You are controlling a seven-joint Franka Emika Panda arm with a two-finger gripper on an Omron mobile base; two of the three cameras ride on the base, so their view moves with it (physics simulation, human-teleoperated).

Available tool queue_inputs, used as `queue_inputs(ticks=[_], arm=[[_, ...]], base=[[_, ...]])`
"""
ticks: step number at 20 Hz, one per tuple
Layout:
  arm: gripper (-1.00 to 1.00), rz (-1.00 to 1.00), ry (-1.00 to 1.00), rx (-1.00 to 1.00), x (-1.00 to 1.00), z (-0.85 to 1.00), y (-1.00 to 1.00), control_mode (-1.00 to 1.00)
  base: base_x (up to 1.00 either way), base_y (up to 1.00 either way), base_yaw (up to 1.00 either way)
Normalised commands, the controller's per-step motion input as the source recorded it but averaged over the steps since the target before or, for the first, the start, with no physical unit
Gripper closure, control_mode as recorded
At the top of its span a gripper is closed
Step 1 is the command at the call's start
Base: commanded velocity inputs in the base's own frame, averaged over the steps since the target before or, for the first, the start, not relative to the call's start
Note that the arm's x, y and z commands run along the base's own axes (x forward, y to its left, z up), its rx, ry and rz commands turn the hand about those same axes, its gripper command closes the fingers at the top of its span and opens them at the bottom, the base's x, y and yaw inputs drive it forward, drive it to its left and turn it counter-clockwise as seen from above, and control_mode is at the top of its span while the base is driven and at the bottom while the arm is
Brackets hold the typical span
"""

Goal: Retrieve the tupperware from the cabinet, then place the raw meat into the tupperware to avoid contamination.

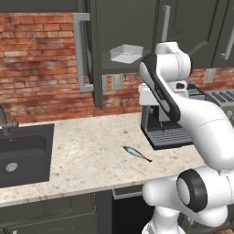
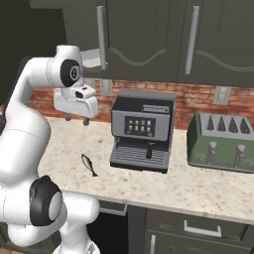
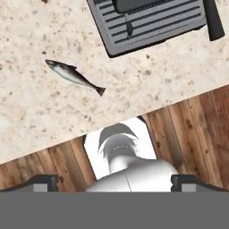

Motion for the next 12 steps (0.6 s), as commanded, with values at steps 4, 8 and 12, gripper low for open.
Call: queue_inputs(ticks=[4, 8, 12], arm=[[-1.00, 0.16, -0.13, 0.00, 0.01, 0.56, -0.03, -1.00], [-1.00, 0.04, -0.31, -0.01, -0.03, 0.54, -0.14, -1.00], [-1.00, 0.00, -0.39, -0.01, -0.01, 0.43, -0.05, -1.00]], base=[[0.00, 0.00, 0.00], [0.00, 0.00, 0.00], [0.00, 0.00, 0.00]])
